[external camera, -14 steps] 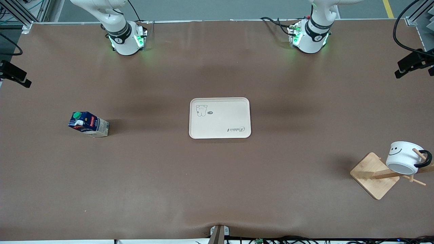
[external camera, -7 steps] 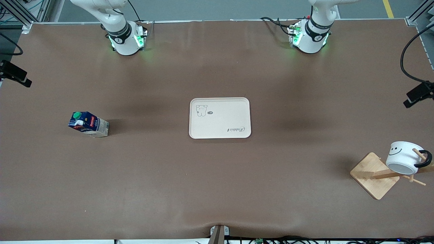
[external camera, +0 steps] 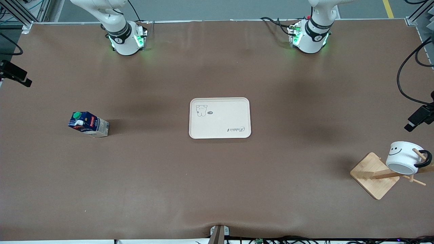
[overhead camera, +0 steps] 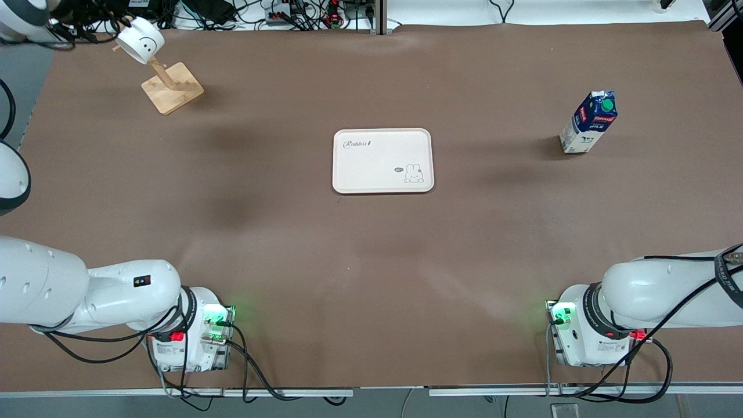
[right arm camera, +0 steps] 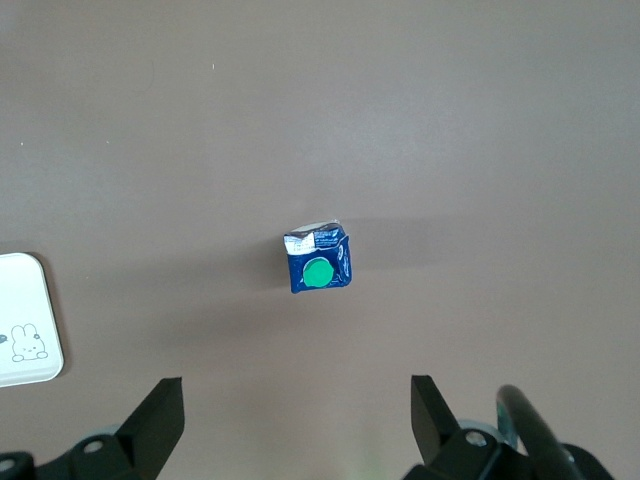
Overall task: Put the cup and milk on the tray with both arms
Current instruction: 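Move the left gripper toward the white mug on the wooden stand, then lower the left gripper and grasp the white mug's rim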
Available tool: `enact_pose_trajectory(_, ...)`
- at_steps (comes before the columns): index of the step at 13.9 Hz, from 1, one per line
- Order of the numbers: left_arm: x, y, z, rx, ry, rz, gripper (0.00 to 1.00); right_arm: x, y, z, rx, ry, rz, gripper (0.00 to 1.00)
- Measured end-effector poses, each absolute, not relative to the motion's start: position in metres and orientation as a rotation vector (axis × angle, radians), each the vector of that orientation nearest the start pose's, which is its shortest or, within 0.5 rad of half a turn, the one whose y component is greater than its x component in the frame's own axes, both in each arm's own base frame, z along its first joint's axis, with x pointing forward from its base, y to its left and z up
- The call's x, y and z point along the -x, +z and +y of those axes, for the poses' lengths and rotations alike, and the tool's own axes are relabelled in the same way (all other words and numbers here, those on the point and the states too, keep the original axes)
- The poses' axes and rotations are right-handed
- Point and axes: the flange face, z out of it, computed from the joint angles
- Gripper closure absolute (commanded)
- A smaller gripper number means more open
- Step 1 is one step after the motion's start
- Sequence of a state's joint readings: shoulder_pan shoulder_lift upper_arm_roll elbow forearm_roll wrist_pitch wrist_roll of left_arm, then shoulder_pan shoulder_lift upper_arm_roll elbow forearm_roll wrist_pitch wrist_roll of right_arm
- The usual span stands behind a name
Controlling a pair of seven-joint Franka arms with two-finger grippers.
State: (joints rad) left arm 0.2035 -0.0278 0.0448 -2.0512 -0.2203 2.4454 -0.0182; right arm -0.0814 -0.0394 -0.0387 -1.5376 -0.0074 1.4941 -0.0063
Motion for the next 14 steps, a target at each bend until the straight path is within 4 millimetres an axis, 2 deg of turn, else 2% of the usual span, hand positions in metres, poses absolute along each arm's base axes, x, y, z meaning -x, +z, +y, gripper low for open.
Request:
enact_pose_trajectory(2,-0.558,0.481,0.143,3.101,-0.769,-0.674,0.0,-0.531,0.655,-0.065,3.142,0.007,0.18,0.0)
enact_pose_trajectory(5,-0.554,0.471,0.148,3.149,-0.853,-0.733,0.0,-0.531,0.655,-0.065,3.142,0.008,0.18,0.0)
enact_pose_trajectory(7,-0.549,0.456,0.163,3.218,-0.931,-0.692,0.0,-0.53,0.655,-0.066,3.142,0.008,0.181,0.0)
enact_pose_trajectory(9,-0.545,0.43,0.183,3.267,-1.033,-0.599,0.0,-0.53,0.655,-0.066,3.142,0.008,0.181,0.0)
enact_pose_trajectory(11,-0.549,0.412,0.191,3.275,-1.087,-0.532,0.0,-0.53,0.655,-0.066,3.142,0.008,0.181,0.0)
enact_pose_trajectory(14,-0.562,0.417,0.192,3.27,-1.119,-0.536,0.0,-0.53,0.655,-0.066,3.142,0.008,0.182,0.0)
